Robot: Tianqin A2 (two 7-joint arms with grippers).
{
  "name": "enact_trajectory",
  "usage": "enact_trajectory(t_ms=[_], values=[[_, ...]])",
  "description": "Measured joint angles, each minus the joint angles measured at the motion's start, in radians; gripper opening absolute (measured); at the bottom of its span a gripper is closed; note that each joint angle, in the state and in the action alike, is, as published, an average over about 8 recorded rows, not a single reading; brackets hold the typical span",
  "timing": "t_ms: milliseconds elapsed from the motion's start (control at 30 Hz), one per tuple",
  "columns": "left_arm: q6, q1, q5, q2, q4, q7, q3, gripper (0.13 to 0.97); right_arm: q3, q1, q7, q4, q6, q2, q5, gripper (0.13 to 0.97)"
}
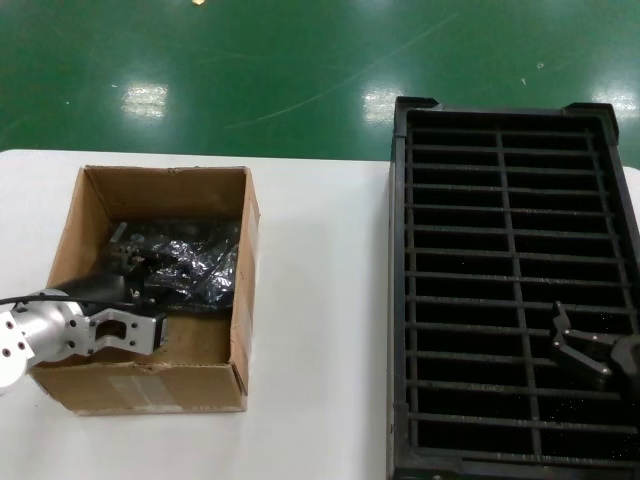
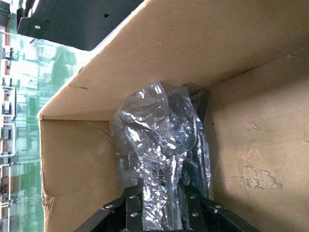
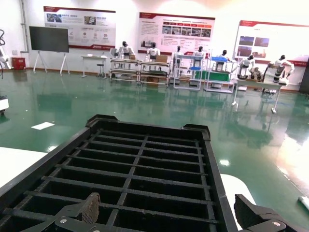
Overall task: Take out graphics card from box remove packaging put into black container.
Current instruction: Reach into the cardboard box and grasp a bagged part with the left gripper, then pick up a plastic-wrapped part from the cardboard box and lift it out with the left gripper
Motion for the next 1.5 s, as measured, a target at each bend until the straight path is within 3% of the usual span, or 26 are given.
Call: enact_trajectory(t_ms=[67,200,567,800,967,1167,1500], values=[[-0.002,0.004,-0.002,-0.001,-0.002,0.000,0.001,0.311,0.000,0.000,0.000,0.000,0.000,0.000,0.000,0.966],[-0.007,0.005,-0.011,-0.001,0.004,0.012,0.001,0.311,0.000,0.000,0.000,0.000,0.000,0.000,0.000,0.966],[-0.029,0.006,-0.063,0.000,0.025,0.077,-0.015,0.181,0.000,0.000,0.000,0.000,0.000,0.000,0.000,0.966],[-0.045,0.023,-0.091,-0.011,-0.014,0.100,-0.033,0.143,0.000,0.000,0.000,0.000,0.000,0.000,0.000,0.966],[-0.060,0.052,-0.073,-0.041,-0.107,0.060,-0.054,0.141,0.000,0.000,0.000,0.000,0.000,0.000,0.000,0.966],[-0.073,0.100,-0.006,-0.090,-0.263,-0.040,-0.097,0.140,0.000,0.000,0.000,0.000,0.000,0.000,0.000,0.966],[-0.060,0.222,0.120,-0.156,-0.532,-0.209,-0.214,0.140,0.000,0.000,0.000,0.000,0.000,0.000,0.000,0.966]])
